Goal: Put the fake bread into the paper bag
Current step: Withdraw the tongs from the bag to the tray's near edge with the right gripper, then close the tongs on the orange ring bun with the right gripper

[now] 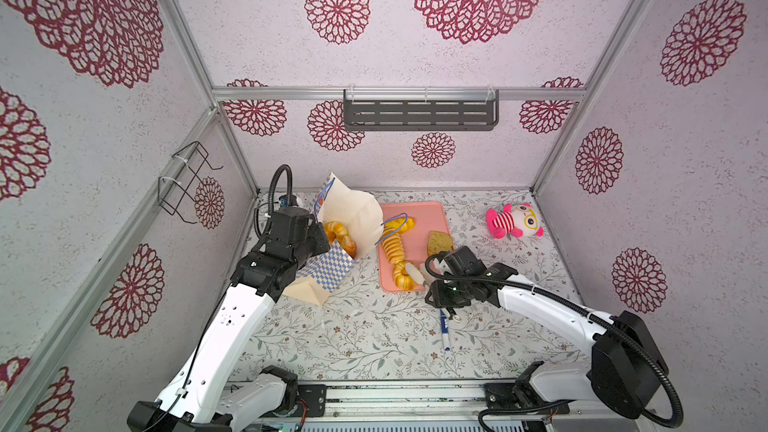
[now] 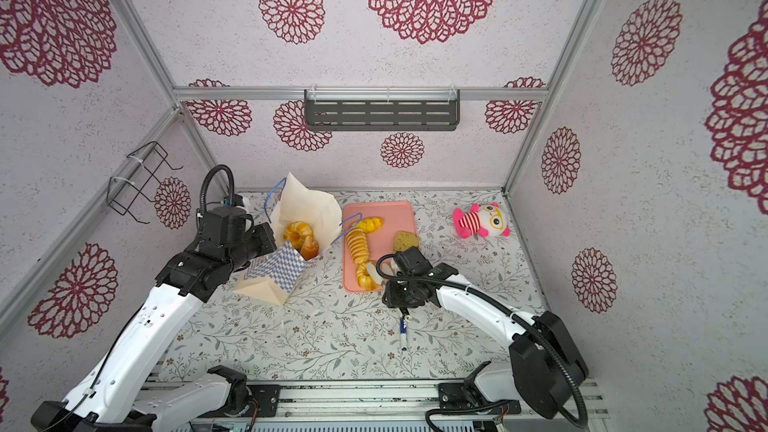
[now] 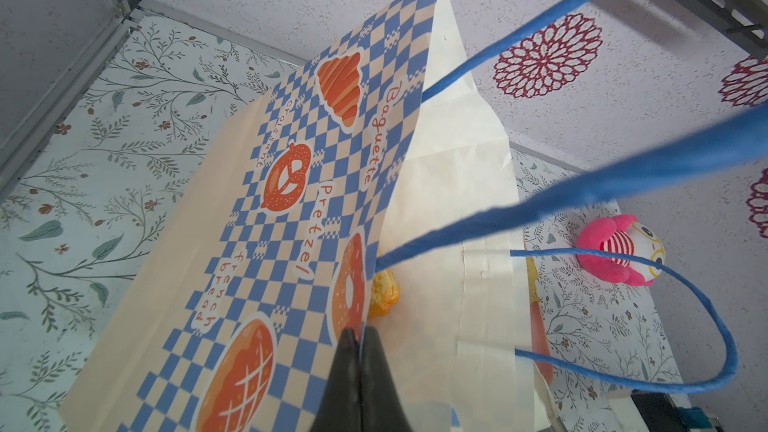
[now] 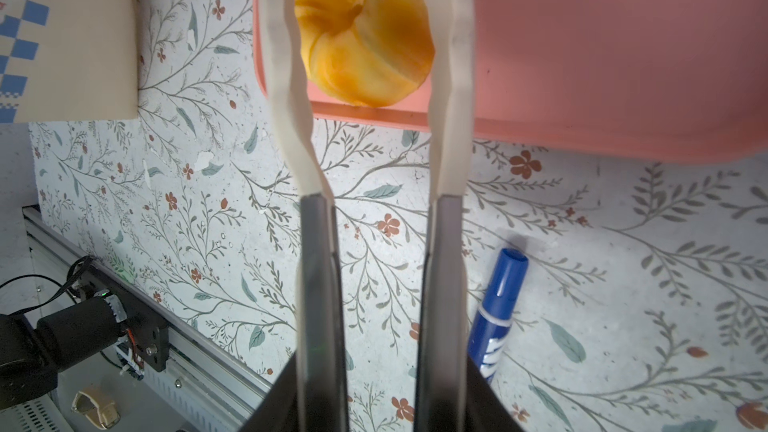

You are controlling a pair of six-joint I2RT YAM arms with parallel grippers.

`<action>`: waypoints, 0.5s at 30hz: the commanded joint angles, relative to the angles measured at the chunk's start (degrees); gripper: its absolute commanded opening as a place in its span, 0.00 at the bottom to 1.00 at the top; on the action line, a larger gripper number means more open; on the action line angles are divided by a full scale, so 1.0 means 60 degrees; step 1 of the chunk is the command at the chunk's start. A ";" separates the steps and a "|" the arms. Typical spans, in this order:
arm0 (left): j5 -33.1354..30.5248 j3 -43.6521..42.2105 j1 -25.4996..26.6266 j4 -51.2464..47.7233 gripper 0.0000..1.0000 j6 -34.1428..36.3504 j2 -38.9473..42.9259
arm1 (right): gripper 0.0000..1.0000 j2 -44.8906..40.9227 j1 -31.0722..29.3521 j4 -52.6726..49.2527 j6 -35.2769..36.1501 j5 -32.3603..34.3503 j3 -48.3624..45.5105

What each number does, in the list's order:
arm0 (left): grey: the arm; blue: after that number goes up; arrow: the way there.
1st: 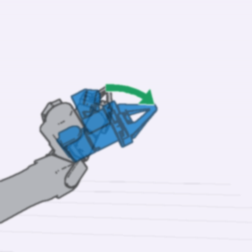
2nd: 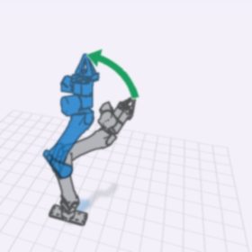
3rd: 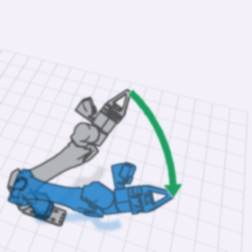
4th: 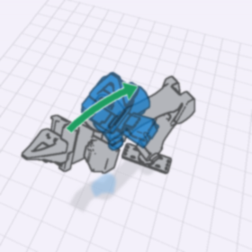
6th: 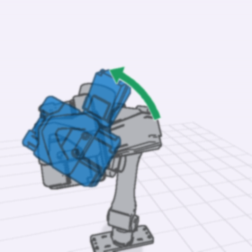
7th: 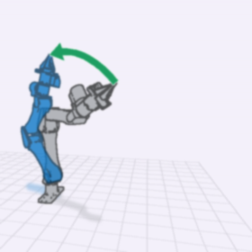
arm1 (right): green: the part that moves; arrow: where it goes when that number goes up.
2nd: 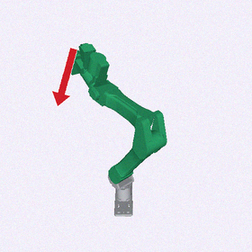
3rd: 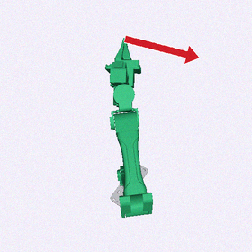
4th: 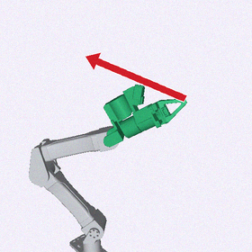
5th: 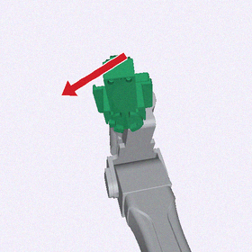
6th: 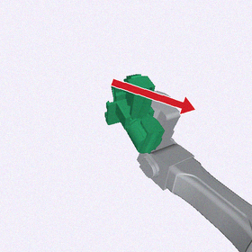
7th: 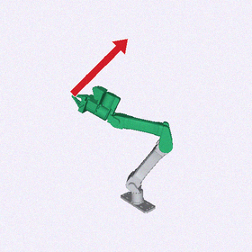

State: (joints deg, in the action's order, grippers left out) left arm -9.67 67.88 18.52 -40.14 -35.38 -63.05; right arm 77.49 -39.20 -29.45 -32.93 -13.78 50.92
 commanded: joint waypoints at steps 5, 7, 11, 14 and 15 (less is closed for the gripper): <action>0.0012 -0.0088 -0.0082 -0.0138 0.00 0.0026 0.0108 | 0.40 0.0251 -0.0131 0.0359 0.0098 -0.0124 0.0407; -0.0010 -0.0093 -0.0079 -0.0151 0.00 0.0024 0.0146 | 0.39 0.0331 -0.0146 0.0410 0.0110 -0.0133 0.0391; -0.0027 -0.0107 -0.0083 -0.0184 0.00 0.0036 0.0185 | 0.39 0.0425 -0.0154 0.0446 0.0122 -0.0036 0.0305; -0.0057 -0.0129 -0.0078 -0.0184 0.00 0.0040 0.0216 | 0.38 0.0495 -0.0146 0.0339 0.0127 0.0161 0.0274; -0.0043 -0.0145 -0.0083 -0.0187 0.00 0.0049 0.0211 | 0.38 0.0469 -0.0146 0.0338 0.0136 0.0160 0.0260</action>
State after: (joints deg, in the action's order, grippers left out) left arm -9.69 67.85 18.52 -40.21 -35.35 -62.43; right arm 80.68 -39.81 -28.23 -32.62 -13.61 51.27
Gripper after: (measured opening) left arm 0.042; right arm 0.385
